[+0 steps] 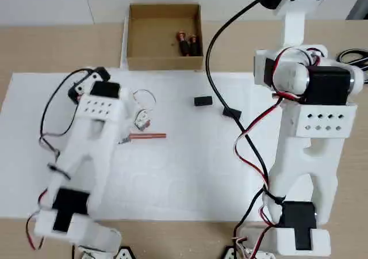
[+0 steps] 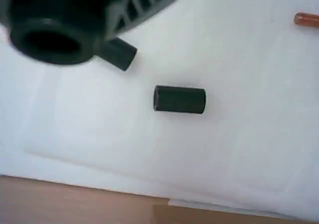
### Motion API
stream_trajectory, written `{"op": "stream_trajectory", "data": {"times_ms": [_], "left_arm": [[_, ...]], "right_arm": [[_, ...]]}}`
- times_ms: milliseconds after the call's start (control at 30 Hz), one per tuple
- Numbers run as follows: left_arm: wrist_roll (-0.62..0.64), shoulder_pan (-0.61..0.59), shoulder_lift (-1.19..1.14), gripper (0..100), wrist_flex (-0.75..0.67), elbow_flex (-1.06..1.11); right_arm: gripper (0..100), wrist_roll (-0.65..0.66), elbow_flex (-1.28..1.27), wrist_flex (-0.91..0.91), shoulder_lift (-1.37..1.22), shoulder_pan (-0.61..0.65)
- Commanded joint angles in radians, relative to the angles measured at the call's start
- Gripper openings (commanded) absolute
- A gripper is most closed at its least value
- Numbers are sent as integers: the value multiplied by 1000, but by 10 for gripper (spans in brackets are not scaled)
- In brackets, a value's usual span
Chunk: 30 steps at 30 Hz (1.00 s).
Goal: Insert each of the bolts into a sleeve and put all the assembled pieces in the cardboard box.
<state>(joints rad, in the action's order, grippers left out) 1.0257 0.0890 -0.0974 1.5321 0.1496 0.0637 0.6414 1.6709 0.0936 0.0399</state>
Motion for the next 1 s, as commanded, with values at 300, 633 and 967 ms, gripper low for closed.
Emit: {"op": "stream_trajectory", "data": {"times_ms": [300,633,967], "left_arm": [[132,6,-123,141,-34,-104],[195,6,-164,141,-124,-97],[229,8,-281,141,-143,-102]], "right_arm": [[4,12,5,12,50,-2],[4,12,5,12,50,-2],[4,14,5,12,50,-4]]}}
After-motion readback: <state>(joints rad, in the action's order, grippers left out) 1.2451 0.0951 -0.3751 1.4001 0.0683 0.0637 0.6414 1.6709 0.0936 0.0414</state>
